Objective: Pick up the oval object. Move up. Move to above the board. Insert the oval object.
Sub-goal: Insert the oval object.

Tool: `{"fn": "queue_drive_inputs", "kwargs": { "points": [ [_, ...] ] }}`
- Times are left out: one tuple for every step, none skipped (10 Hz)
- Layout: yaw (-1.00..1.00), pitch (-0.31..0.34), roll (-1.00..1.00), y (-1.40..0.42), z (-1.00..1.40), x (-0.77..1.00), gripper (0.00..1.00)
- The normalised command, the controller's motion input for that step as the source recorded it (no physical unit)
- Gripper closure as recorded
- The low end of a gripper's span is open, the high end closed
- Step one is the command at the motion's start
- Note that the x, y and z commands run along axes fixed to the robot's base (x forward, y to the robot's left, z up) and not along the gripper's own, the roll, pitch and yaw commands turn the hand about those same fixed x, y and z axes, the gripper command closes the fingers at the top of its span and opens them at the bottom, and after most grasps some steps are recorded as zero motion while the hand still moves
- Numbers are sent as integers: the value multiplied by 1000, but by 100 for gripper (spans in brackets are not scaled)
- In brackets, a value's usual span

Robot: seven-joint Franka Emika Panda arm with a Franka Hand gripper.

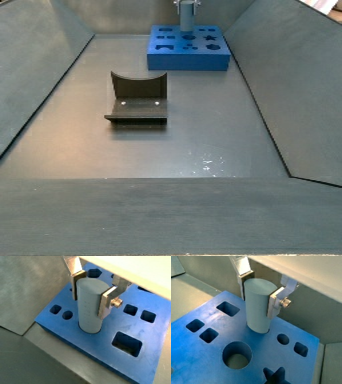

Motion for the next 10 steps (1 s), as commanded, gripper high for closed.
{"fn": "queue_drive_inputs", "kwargs": {
  "points": [
    [0, -200, 266, 0, -611, -97, 100],
    [20, -209, 251, -6, -634, -123, 100],
    [3, -227, 204, -71, -666, -83, 100],
    [0, -243, 150, -60, -706, -74, 100],
    [0, -251, 97, -34, -717, -91, 100],
    [0, -270, 43, -49, -737, -160, 100],
    [0, -270, 7, -57, -749, -194, 100],
    [23, -274, 0, -46, -740, -231, 100],
    [34, -274, 0, -40, -746, -254, 100],
    [14, -280, 10, -51, -746, -277, 100]
  ]
}}
